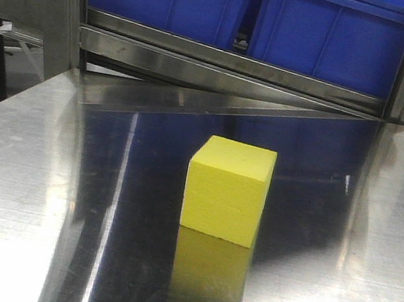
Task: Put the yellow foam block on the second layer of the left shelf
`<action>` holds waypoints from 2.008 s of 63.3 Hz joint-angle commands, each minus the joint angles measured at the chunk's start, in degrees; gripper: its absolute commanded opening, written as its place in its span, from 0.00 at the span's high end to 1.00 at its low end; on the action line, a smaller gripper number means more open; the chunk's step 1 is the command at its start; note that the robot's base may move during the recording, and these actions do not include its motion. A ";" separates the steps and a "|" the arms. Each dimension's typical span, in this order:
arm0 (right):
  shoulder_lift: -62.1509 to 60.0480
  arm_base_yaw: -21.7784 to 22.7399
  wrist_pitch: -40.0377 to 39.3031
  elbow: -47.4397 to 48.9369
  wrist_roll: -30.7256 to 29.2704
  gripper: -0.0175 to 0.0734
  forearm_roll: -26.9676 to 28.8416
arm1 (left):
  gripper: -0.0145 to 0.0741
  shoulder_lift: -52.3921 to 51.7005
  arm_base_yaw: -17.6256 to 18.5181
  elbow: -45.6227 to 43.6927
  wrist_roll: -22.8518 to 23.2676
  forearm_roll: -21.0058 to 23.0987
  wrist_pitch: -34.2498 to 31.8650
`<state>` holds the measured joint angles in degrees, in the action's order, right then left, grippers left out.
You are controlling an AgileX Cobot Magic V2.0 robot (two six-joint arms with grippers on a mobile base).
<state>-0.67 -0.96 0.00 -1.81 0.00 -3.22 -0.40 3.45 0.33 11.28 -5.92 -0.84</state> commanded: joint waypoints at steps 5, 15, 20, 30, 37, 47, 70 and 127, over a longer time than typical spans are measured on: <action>-0.99 0.30 -5.95 1.34 0.00 0.75 0.16 | 0.68 -1.02 0.33 1.40 0.26 0.22 -5.14; -0.99 0.23 -8.85 1.49 0.00 0.75 0.16 | 0.68 -1.02 0.33 1.40 0.26 0.22 -5.14; -0.61 0.23 -6.95 3.59 0.00 0.75 0.16 | 0.68 -1.02 0.33 1.40 0.26 0.22 -5.14; 3.87 0.12 3.06 9.94 0.00 0.75 0.16 | 0.68 -1.02 0.33 1.40 0.26 0.22 -5.14; 9.49 0.12 8.02 14.67 0.00 0.75 -0.46 | 0.68 -1.02 0.33 1.40 0.26 0.22 -5.14; 17.28 -1.33 8.98 19.81 0.00 0.75 -0.51 | 0.68 -1.02 0.33 1.40 0.26 0.22 -5.14; 36.99 -13.12 13.13 29.18 1.55 0.74 -1.42 | 0.68 -1.02 0.33 1.40 0.26 0.22 -5.14; 83.17 -35.89 52.83 67.19 61.35 0.12 -8.03 | 0.68 -1.02 0.33 1.40 0.26 0.22 -5.14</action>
<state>80.96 -34.68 49.89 60.17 58.87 -8.24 -0.40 3.45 0.33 11.28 -5.92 -0.84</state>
